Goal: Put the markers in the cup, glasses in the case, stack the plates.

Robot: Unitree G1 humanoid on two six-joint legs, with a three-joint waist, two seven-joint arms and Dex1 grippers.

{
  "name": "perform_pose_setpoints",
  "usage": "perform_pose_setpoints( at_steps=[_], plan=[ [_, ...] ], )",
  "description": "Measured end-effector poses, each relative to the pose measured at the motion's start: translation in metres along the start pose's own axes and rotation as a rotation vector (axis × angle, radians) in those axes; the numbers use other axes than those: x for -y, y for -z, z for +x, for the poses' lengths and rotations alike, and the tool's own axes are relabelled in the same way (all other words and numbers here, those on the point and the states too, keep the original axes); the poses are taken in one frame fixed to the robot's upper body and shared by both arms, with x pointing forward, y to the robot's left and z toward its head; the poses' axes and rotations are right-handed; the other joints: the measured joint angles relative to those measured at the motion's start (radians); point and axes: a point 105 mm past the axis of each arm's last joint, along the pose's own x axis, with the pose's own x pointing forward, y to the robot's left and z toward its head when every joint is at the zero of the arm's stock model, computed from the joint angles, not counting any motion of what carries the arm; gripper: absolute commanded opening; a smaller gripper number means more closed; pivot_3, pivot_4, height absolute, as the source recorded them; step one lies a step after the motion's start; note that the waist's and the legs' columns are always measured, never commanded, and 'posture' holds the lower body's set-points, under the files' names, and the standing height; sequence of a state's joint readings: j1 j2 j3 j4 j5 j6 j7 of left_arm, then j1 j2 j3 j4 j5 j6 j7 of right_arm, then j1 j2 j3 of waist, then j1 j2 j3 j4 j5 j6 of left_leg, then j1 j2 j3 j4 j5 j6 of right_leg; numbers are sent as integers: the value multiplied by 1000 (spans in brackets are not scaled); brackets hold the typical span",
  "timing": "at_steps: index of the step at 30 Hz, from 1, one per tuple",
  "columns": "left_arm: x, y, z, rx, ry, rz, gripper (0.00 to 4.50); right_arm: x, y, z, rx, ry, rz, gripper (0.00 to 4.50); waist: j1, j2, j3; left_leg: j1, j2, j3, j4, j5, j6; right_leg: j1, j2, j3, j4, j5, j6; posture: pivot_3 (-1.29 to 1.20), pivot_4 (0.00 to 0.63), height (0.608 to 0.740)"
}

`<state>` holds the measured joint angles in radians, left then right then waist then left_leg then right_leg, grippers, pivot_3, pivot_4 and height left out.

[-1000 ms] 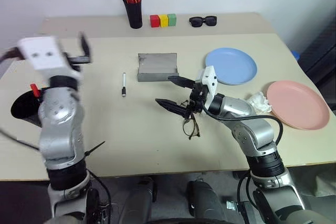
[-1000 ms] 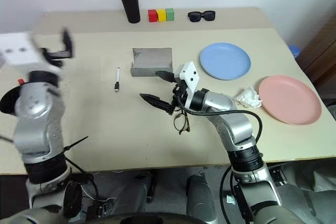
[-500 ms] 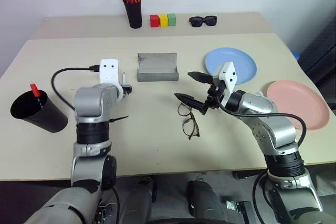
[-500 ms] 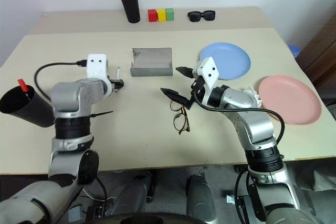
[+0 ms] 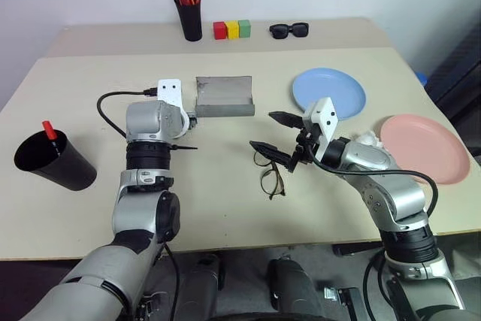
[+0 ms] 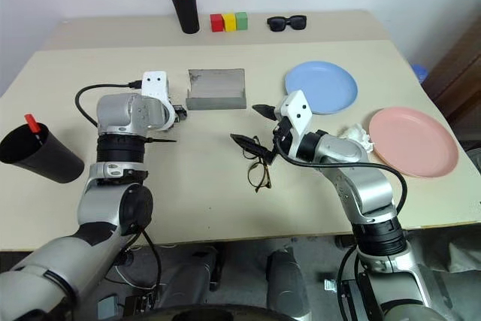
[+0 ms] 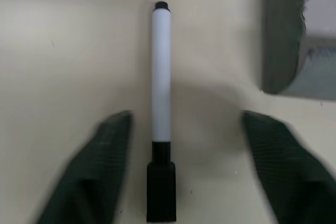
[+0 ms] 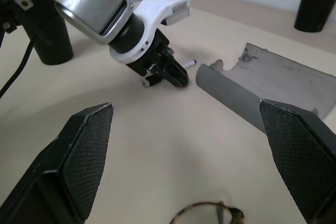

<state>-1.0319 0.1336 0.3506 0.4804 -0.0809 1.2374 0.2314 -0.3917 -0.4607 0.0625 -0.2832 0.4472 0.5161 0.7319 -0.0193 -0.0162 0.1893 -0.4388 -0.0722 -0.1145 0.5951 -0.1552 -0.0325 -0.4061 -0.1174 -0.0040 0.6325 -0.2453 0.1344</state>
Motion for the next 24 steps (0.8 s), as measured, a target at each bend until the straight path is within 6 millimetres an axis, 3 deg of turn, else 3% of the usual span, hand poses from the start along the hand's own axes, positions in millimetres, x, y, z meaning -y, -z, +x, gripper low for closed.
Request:
perform_pose_setpoints(
  at_steps=[3, 7, 11, 14, 17, 20, 24],
  plan=[
    [-8, 0, 0, -5, -29, -40, 167, 0, 1, -1, -4, 1, 2, 4500, 0, 0, 0, 0, 0, 0, 0, 0, 0, 0, 0, 0, 0, 0, 0, 0, 150, 740],
    [-7, -1, 0, 38, -13, -112, 71, -2, -1, -1, 3, -5, -8, 4500, 6, 0, 0, 0, 0, 0, 0, 0, 0, 1, 0, 0, 0, 0, 0, 0, 150, 740],
    [-16, -15, -2, 282, 7, -222, 71, -3, -2, -1, 4, -11, -9, 4500, 7, -1, 0, -1, 0, 0, 0, 1, -1, -1, 0, 0, 0, 0, -1, 0, 150, 740],
    [-35, -51, -31, 597, -19, -222, 71, -5, -3, 0, 14, -25, -3, 4500, 8, -1, 1, -2, 0, 0, 0, 1, -2, -2, 0, 1, 0, 1, -1, 0, 150, 740],
    [-52, -77, -79, 909, -1, -237, 71, -11, -5, 6, 47, -58, 0, 4500, 7, -1, 0, -2, 0, 1, -1, 1, -2, -2, -1, 1, -1, 1, -1, 0, 150, 740],
    [-74, -81, -121, 1144, -76, -186, 71, -18, -5, 11, 66, -93, 6, 4500, 7, 0, 0, -2, 0, 1, -1, 1, -1, -2, 0, 1, -1, 0, -1, 0, 150, 740],
    [-108, -69, -162, 1311, -291, -120, 71, -22, -5, 17, 81, -123, 14, 4500, 9, -1, 0, -2, 0, 0, 0, 1, -1, -1, 0, 1, -1, 1, -1, 0, 150, 740]
  ],
)
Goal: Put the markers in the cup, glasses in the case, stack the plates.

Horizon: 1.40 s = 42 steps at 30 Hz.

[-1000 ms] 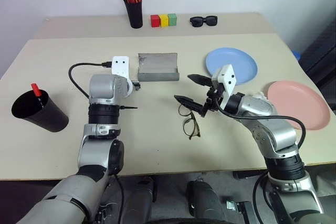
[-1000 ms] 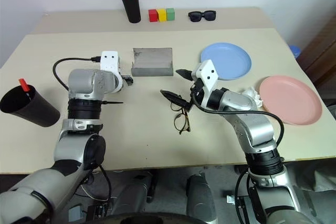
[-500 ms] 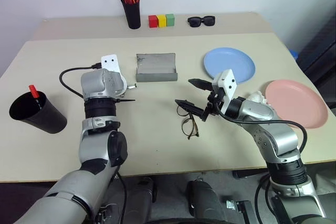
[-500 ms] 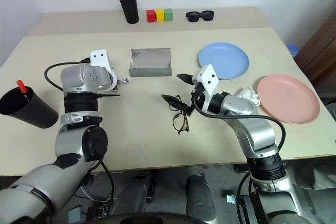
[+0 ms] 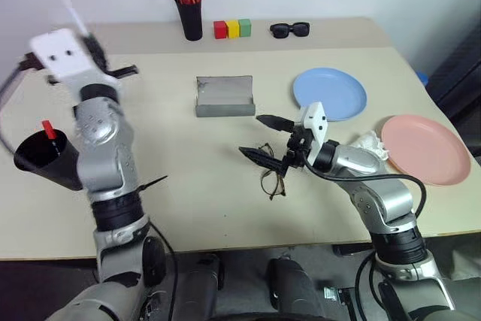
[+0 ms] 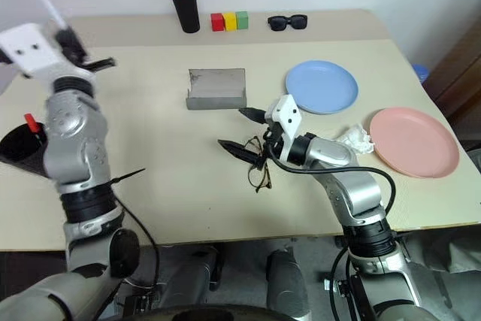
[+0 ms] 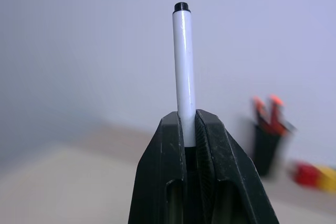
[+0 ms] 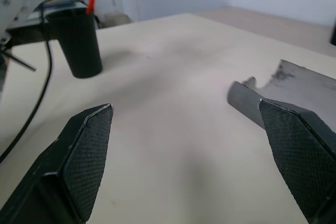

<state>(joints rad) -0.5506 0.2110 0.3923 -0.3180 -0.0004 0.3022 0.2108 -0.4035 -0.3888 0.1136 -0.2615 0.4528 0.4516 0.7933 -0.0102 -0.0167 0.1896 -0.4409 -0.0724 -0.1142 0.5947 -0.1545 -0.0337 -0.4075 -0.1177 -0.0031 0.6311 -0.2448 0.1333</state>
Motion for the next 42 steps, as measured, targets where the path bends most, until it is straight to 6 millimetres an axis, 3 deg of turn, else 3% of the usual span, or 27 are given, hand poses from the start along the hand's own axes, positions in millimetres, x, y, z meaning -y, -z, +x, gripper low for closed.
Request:
perform_pose_setpoints(
  at_steps=[4, 9, 14, 18, 28, 31, 35, 42],
  plan=[
    [-44, -12, -25, 63, -136, 185, 71, -3, 1, 7, 13, -32, 11, 4500, -1, 0, 0, 0, 0, 0, 0, 0, 0, 0, 0, 0, 0, 0, 0, 0, 150, 740],
    [-79, -3, -55, 16, -231, 308, 71, -7, -1, 14, 25, -81, 13, 4500, 0, 0, 0, 1, 0, 0, 0, 0, 0, 1, 1, 0, 0, 0, 0, 0, 150, 740],
    [-92, 13, -74, -55, -258, 342, 71, -13, -3, 18, 40, -116, 19, 4500, 3, 0, -1, 0, 0, -1, 1, 0, 0, 1, 1, -1, 0, 0, -1, 0, 150, 740],
    [-96, 14, -76, -43, -268, 325, 71, -17, -3, 21, 41, -139, 25, 4500, 1, 0, -1, 0, 1, -1, 0, 0, 0, 0, 1, -1, 0, 0, -1, 0, 150, 740],
    [-102, 40, -81, -101, -285, 296, 71, -19, -4, 23, 54, -145, 28, 4500, 1, 0, -1, 0, 1, -1, 0, 0, 0, 0, 1, -1, 0, 0, -1, 0, 150, 740],
    [-102, 44, -83, -109, -297, 286, 1145, -20, -4, 23, 54, -145, 27, 4500, 1, 0, -1, 0, 1, -1, 0, 0, 0, 0, 1, -1, 0, 0, -1, 0, 150, 740],
    [-104, 44, -84, -108, -314, 283, 3038, -21, -6, 23, 58, -148, 21, 4500, 1, 0, -1, 0, 1, -1, 0, 0, 0, 0, 1, -1, 0, 0, -1, 0, 150, 740],
    [-105, 47, -85, -119, -333, 282, 3038, -22, -7, 23, 58, -150, 19, 4500, 1, 0, -1, 0, 1, -1, 0, 0, 0, 0, 1, -1, 0, 0, -1, 0, 150, 740]
  ],
)
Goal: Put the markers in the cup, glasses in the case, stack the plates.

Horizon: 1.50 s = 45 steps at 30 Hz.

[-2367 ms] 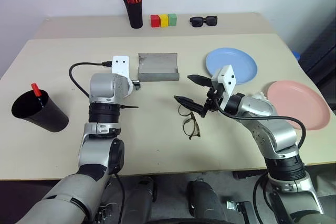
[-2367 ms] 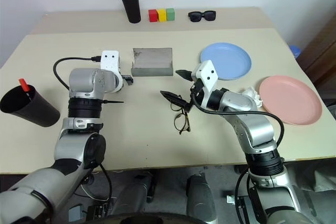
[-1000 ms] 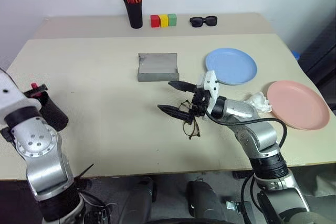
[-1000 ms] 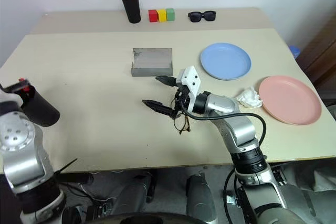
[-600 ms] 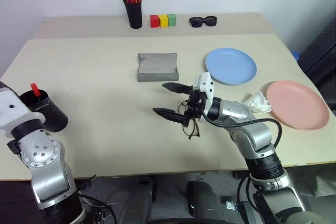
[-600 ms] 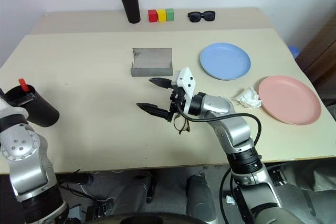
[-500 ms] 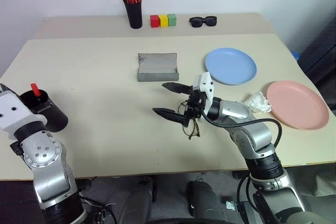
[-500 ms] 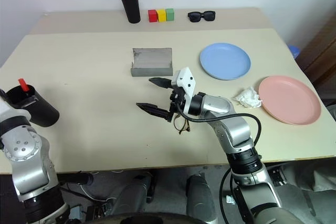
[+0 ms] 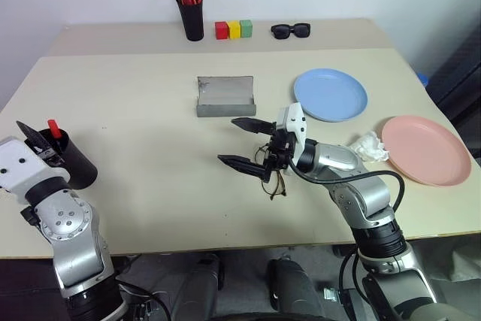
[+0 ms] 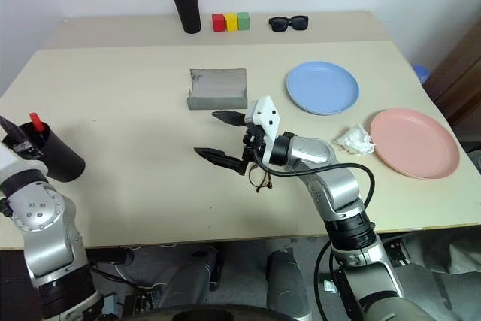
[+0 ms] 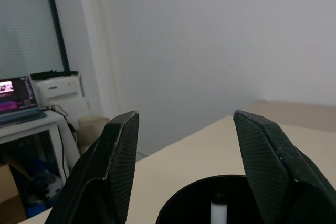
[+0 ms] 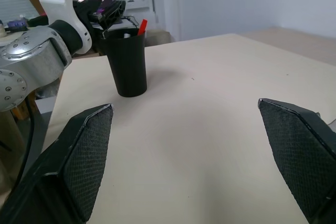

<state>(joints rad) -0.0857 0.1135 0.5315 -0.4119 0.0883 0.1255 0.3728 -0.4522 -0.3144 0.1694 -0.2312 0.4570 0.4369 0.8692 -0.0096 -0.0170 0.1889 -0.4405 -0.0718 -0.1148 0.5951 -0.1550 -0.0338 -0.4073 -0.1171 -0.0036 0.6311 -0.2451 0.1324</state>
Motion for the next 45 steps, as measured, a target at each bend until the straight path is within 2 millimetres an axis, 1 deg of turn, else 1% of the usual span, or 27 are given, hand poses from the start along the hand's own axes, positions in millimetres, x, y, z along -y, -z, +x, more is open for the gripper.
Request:
perform_pose_setpoints(
  at_steps=[3, 5, 6, 8, 9, 10, 11, 12, 13, 14, 16, 17, 19, 21, 22, 24, 26, 27, 30, 32, 35, 38, 41, 44, 45],
  plan=[
    [7, -3, 2, 3, 30, -24, 3038, 0, 0, 0, -3, 0, 1, 4500, 2, 0, 0, 0, 0, 0, 0, 0, 0, 0, 0, 0, 0, 0, 0, 0, 150, 740],
    [23, -15, 9, 31, 102, -66, 3038, 0, 1, 0, -6, 4, 4, 4500, 4, 0, 0, 0, 0, -1, 0, 0, 0, 0, 0, -1, 0, 0, 0, 0, 150, 740],
    [35, -26, 13, 57, 160, -89, 3038, 1, 1, -1, -8, 9, 4, 4500, 6, 0, 0, -1, 0, -1, 0, 0, 0, 0, 0, -1, 0, 0, 0, 0, 150, 740],
    [68, -58, 16, 136, 329, -162, 3038, 3, 2, -1, -16, 23, 4, 4500, 11, 0, 0, -1, 0, 0, 1, 0, 0, 0, 0, -1, -1, 0, 0, 0, 150, 740],
    [87, -71, 13, 153, 440, -204, 3304, 4, 2, -2, -18, 31, 4, 4500, 12, 0, 0, -1, 0, 0, 1, 0, 0, 1, 0, 0, -1, 0, 0, 0, 150, 740],
    [106, -80, 8, 146, 549, -230, 3568, 5, 2, -2, -21, 41, 3, 4500, 13, 0, 0, -1, 0, 0, 1, 0, 0, 1, 0, -1, -1, 0, 0, 0, 150, 740],
    [126, -83, 0, 122, 678, -230, 3847, 6, 2, -2, -22, 51, 2, 4500, 12, 0, 0, 0, 0, 0, 0, 0, 0, 0, 0, 0, -1, 0, 0, 0, 150, 740],
    [141, -82, -8, 89, 775, -220, 4359, 7, 2, -3, -24, 61, 0, 4500, 11, 0, 0, 0, 0, 0, 0, 0, 0, 0, 0, 0, -1, 0, 0, 0, 150, 740],
    [157, -75, -17, 32, 877, -182, 4440, 9, 3, -4, -31, 74, -6, 4500, 7, 0, 0, 0, 0, 0, 0, 0, 0, 0, 0, 0, 0, 0, 0, 0, 150, 740],
    [172, -63, -25, -30, 981, -124, 4440, 12, 3, -6, -38, 91, -12, 4500, 0, 0, 0, 0, 0, 0, 0, 0, 0, 0, 1, 0, 0, 0, 0, 0, 150, 740],
    [193, -40, -36, -155, 1119, -54, 4440, 17, 2, -10, -44, 122, -20, 4500, -6, 1, 0, 0, 0, 0, -1, 0, 1, 0, 1, 0, 1, 0, 0, 0, 150, 740],
    [203, -29, -42, -218, 1185, -24, 4440, 19, 2, -12, -47, 135, -24, 4500, -7, 1, 0, 0, 0, 0, -1, 0, 1, -1, 1, -1, 1, 0, 0, 0, 150, 740],
    [217, -14, -48, -289, 1286, 21, 4440, 21, 2, -15, -52, 152, -28, 4500, -8, 1, 0, 0, 0, 0, -2, 0, 1, -1, 1, 0, 0, 0, 0, 0, 150, 740],
    [231, -6, -49, -347, 1367, 38, 4440, 23, 2, -18, -63, 164, -34, 4500, -6, 1, 1, 0, 0, 0, -1, 0, 1, 0, 1, -1, 0, 0, 1, 0, 150, 740],
    [241, -1, -49, -383, 1407, 35, 4440, 24, 2, -21, -71, 175, -36, 4500, -2, 1, 1, 0, 0, 0, -1, 0, 1, 0, 1, -1, 0, 0, 1, 0, 150, 740],
    [259, 4, -43, -438, 1449, 26, 4440, 26, 2, -28, -92, 191, -46, 4500, 3, 0, 1, -1, -1, -1, 0, 1, 1, 0, 1, -1, 0, 0, 1, 0, 150, 740],
    [273, 2, -38, -428, 1507, 53, 4440, 28, 2, -37, -120, 207, -66, 4500, 5, 0, 1, -2, -1, 0, 1, 0, 1, 0, 0, -1, -2, 0, 1, 0, 150, 740],
    [281, 0, -39, -429, 1546, 41, 4440, 28, 2, -43, -136, 220, -72, 4500, 6, 0, 1, -2, -1, 0, 1, 0, 2, 0, -1, -1, -1, 0, 2, 0, 150, 740],
    [297, 0, -46, -458, 1625, 17, 4440, 26, 3, -55, -170, 233, -75, 4500, 0, -1, 1, -2, -1, 0, 0, -1, 3, 0, -1, -1, -1, -1, 2, 0, 150, 740],
    [303, 5, -54, -477, 1677, 49, 4440, 22, 4, -63, -195, 232, -79, 4500, -4, -1, 1, -2, -1, 1, 0, -1, 3, -1, -1, -1, -1, -1, 2, 0, 150, 740],
    [305, 13, -64, -504, 1747, 89, 4440, 22, 5, -75, -222, 262, -76, 4500, -9, -1, 2, -2, -1, 1, 0, -1, 3, -1, -1, -1, -1, -1, 2, 0, 150, 740],
    [302, 22, -66, -521, 1776, 155, 4440, 25, 5, -86, -241, 309, -83, 4500, -5, -1, 2, -2, -1, 1, 0, -1, 3, -1, -1, -1, -1, -1, 2, 0, 150, 740],
    [300, 27, -65, -521, 1781, 189, 3641, 27, 2, -91, -245, 338, -93, 4500, -2, -1, 2, -2, -1, 1, 1, -1, 3, 0, -1, -1, -1, -1, 2, 0, 150, 740],
    [300, 28, -63, -521, 1770, 211, 2213, 27, 0, -91, -241, 345, -91, 4500, -2, -1, 2, -2, -1, 1, 1, -1, 3, 0, -1, -1, -1, -1, 3, 0, 150, 740],
    [300, 28, -62, -517, 1770, 215, 1653, 28, -1, -90, -244, 348, -89, 4500, -2, -1, 2, -2, -1, 1, 1, -1, 3, 0, -1, -1, -1, -1, 3, 0, 150, 740]
  ],
)
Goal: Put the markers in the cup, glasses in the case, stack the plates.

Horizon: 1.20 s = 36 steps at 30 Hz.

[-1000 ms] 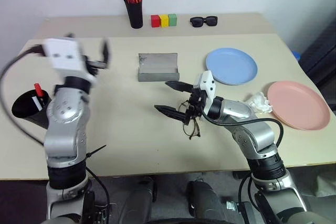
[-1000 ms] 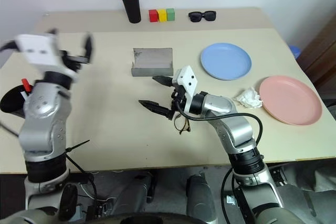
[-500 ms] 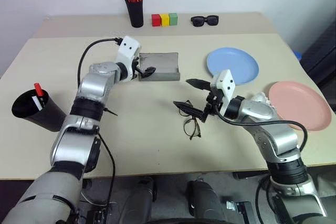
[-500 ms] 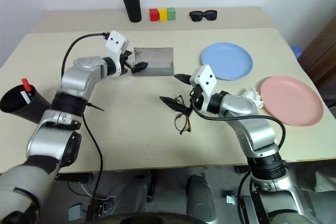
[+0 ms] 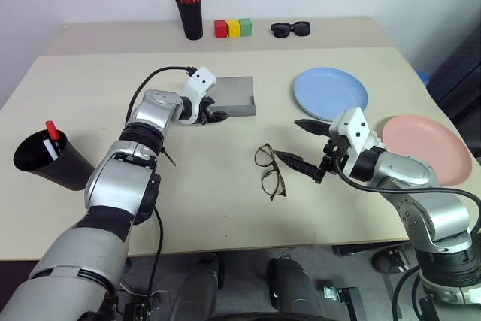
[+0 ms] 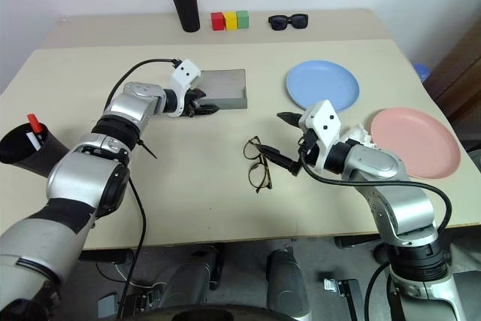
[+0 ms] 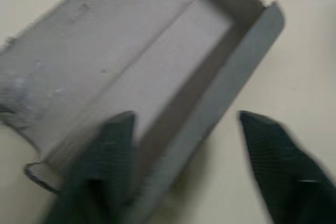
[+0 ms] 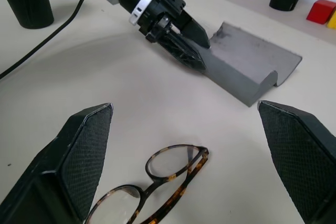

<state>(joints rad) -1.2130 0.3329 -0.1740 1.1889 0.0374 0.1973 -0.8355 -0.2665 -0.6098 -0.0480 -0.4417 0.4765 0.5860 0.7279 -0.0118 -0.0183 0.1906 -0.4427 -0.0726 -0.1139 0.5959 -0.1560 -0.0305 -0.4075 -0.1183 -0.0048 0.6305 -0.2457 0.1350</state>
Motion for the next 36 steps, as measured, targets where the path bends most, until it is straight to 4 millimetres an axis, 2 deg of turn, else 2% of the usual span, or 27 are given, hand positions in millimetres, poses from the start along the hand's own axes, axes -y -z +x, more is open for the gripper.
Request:
perform_pose_setpoints(
  at_steps=[3, 4, 9, 14, 20, 23, 27, 32, 35, 36],
  plan=[
    [0, 1, 0, -2, 2, 11, 83, 1, -7, 2, 9, 6, -15, 4500, 0, 0, 0, 0, 0, 0, 0, 0, 0, 0, 0, 0, 0, 0, 0, 0, 150, 740],
    [1, 1, 0, -1, 10, 12, 33, 1, -9, 3, 12, 7, -19, 4500, 0, 0, 0, 0, 0, 0, 0, 0, 0, 0, 0, 0, 0, 0, 0, 0, 150, 740],
    [3, 5, -4, 22, 48, 50, 33, 0, -8, 3, 5, 0, -7, 4500, -1, 0, 0, 0, 0, 0, 0, 0, 0, 0, 0, 0, 0, 0, 0, 0, 150, 740],
    [11, 13, -19, 44, 152, 148, 33, 1, -7, 2, -7, -2, -6, 4500, -4, 0, 0, 0, 0, 0, 0, 0, 0, -1, 0, 0, 1, 0, 0, 0, 150, 740],
    [42, 47, -78, -28, 424, 318, 33, -1, 2, 0, -35, -7, 24, 4500, -9, 1, 0, 0, 2, 0, -2, 0, 0, -2, 0, 1, 1, 0, -2, 0, 150, 740],
    [52, 51, -93, -69, 471, 336, 33, -4, 8, 2, -49, -24, 39, 4500, 5, 1, 1, 0, 2, -1, 0, 0, 0, 0, -1, 1, 0, 0, -3, 0, 150, 740],
    [67, 48, -98, -62, 511, 338, 33, -6, 12, 4, -60, -44, 52, 4500, 10, 1, 1, 0, 2, -1, 1, 0, 0, 1, -2, 1, -1, -2, -5, 0, 150, 740],
    [71, 55, -94, -122, 478, 333, 33, -4, 17, 4, -70, -46, 62, 4500, 0, 1, 1, 0, 2, -1, 0, 0, 0, 0, -1, 1, 0, 0, -2, 0, 150, 740],
    [72, 55, -94, -125, 472, 326, 881, -4, 20, 4, -80, -48, 74, 4500, -1, 1, 1, 0, 2, -1, 0, 0, 0, 0, -1, 1, 0, 0, -2, 0, 150, 740],
    [72, 55, -94, -123, 469, 329, 1366, -4, 21, 4, -84, -50, 79, 4500, -1, 1, 1, 0, 2, -1, 0, 0, 0, 0, -1, 1, 0, 0, -2, 0, 150, 740]
  ],
)
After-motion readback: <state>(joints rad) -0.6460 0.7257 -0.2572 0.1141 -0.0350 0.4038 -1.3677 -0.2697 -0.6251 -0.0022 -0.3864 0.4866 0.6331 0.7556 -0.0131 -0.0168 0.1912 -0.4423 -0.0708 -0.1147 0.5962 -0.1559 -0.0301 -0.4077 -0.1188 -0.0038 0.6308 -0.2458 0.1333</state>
